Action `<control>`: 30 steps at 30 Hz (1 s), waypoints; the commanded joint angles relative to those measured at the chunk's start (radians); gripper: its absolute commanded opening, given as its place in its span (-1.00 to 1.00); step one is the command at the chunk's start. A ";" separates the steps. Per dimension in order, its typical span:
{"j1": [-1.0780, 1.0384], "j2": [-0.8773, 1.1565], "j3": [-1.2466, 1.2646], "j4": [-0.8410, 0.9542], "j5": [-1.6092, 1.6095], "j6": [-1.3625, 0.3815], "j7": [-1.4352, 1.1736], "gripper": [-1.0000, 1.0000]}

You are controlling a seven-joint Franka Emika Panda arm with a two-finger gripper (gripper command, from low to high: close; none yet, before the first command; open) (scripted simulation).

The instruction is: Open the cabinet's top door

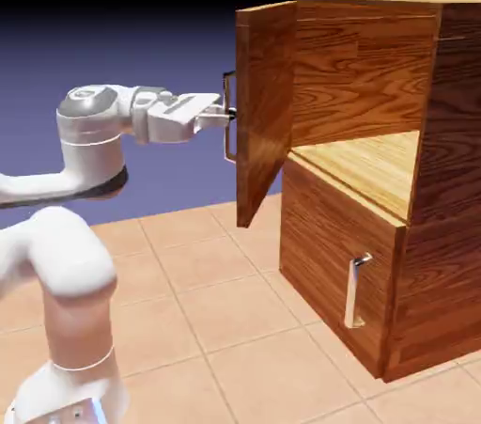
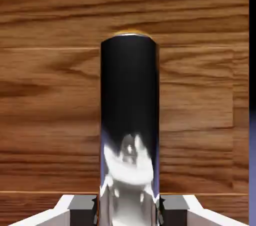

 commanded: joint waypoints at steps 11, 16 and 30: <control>0.009 0.092 0.399 0.153 0.366 -0.362 0.006 -1.00; -0.087 0.175 0.580 0.306 0.511 -0.545 0.021 -1.00; -0.530 0.285 0.929 0.814 0.730 -0.977 0.000 -1.00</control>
